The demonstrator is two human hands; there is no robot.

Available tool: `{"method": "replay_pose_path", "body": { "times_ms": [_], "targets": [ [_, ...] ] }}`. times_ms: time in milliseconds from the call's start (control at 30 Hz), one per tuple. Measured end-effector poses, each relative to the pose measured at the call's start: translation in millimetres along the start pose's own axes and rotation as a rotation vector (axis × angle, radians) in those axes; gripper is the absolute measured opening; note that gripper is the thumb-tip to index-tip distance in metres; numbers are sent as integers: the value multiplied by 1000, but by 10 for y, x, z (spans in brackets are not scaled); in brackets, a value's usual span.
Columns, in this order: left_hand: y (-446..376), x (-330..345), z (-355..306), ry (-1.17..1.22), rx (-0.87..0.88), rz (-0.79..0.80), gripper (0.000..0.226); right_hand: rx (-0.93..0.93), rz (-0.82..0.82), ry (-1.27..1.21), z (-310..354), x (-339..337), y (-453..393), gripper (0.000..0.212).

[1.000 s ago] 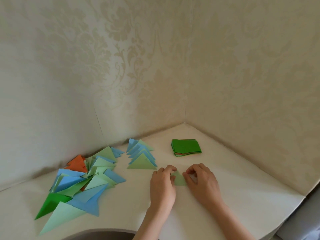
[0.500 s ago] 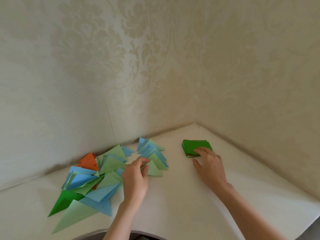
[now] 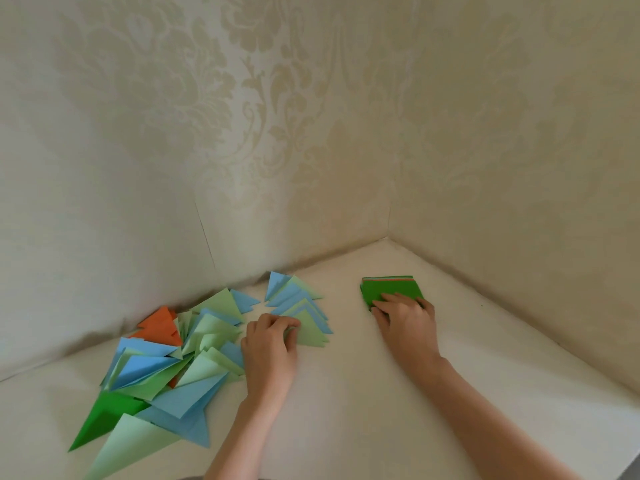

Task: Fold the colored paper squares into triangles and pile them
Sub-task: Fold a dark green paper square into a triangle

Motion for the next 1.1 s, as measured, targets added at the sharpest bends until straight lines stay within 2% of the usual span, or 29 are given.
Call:
{"method": "replay_pose_path", "body": {
  "times_ms": [200, 333, 467, 567, 700, 833, 933, 1100],
  "targets": [
    [-6, 0, 17, 14, -3, 6, 10, 51, 28, -74, -68, -15, -22, 9],
    [10, -21, -16, -6, 11, -6, 8, -13, 57, -126, -68, -106, -14, 10],
    [32, -36, -138, -119, 67, -4, 8, -78, -126, -149, -149, -383, 108, 4],
    [40, -96, -247, -173, 114, -25, 10, -124, -252, -131, -140, -633, 279, 13],
    [88, -175, -492, -120, 183, -63, 23, -237, -288, -117, -37, -755, 553, 14],
    [274, -97, -764, 102, 281, -11, 30, -310, -248, -120, 62, -678, 748, 23],
    [413, 37, -966, 253, 370, 84, 32, -350, -150, -114, 105, -537, 821, 24],
    [581, 305, -1139, 220, 439, 285, 45, -302, -6, -140, 34, -322, 915, 20]
  ]
}}
Point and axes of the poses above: each hand's wrist, its own y-axis away from the middle knuckle, its own x-axis out of the palm, z = x × y, the point moved 7 cm from there along -y, towards the middle knuckle, and after that the axes turned 13 degrees about z, right-handed, at the moved point
